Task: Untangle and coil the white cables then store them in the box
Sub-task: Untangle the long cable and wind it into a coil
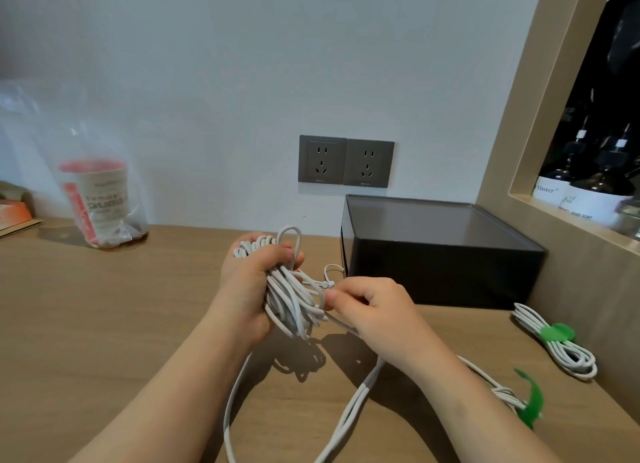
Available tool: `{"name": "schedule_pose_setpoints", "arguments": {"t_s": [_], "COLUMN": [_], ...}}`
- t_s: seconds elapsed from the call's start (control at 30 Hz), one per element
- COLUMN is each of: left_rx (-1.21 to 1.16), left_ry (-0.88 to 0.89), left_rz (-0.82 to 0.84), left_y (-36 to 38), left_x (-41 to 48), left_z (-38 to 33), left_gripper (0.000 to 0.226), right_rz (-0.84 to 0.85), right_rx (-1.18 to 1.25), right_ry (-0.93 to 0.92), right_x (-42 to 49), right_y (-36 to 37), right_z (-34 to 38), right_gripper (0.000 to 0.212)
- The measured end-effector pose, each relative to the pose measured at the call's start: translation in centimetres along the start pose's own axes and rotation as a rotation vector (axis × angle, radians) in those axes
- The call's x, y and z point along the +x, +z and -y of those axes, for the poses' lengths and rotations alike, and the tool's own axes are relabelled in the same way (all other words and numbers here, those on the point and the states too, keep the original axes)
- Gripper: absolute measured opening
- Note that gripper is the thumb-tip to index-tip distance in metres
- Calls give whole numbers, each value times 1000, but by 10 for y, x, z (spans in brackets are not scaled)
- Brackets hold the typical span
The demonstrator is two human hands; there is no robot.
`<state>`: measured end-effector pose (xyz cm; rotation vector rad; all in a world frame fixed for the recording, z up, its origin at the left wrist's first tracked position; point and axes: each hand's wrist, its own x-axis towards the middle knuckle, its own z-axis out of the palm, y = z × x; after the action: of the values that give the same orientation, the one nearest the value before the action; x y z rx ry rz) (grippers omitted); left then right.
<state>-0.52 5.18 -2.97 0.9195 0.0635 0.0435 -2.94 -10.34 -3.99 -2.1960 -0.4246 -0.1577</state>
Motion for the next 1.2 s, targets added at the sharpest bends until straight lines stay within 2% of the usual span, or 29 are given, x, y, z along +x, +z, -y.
{"name": "schedule_pose_setpoints", "arguments": {"t_s": [0.07,0.13,0.17,0.23,0.27,0.33,0.5,0.63,0.73,0.8,0.9,1.0,1.03,1.2], "left_rx": [108,177,191,166,129,16,-59,32,213,316,322,129,45,-205], "left_ry": [122,228,261,278,263,195,61,72,79,53,-75,-123,-115,24], "left_rz": [-39,-41,-45,-70,-84,-84,-46,-11,11,13,42,3,-16,-3], "left_y": [3,6,8,10,11,12,11,13,14,14,12,7,7,11], "left_x": [-3,-6,-8,-9,-9,-8,-3,-7,-13,-14,-15,-11,-8,-9], "left_z": [1,3,5,8,9,10,16,15,19,23,23,20,17,1], "left_gripper": [29,37,39,39,37,32,31,56,77,80,85,44,43,83], "right_rz": [11,57,96,129,118,60,-38,-70,-110,-126,-130,-109,-105,-135], "right_rx": [114,185,160,-5,-125,-284,-392,-425,-427,-432,-459,-473,-445,-231], "right_ry": [18,-12,-19,-45,-60,-114,-211,-183,-168,-153,-173,-256,-263,-138], "right_x": [-1,-5,-6,-7,-7,-6,-8,-8,-6,-5,-6,-5,-5,-3], "right_y": [0,5,9,17,20,21,19,17,13,12,14,20,22,25], "right_z": [2,8,11,12,13,14,16,16,14,13,13,15,16,17], "right_gripper": [29,16,22,49,56,58,45,45,49,52,54,47,45,34]}}
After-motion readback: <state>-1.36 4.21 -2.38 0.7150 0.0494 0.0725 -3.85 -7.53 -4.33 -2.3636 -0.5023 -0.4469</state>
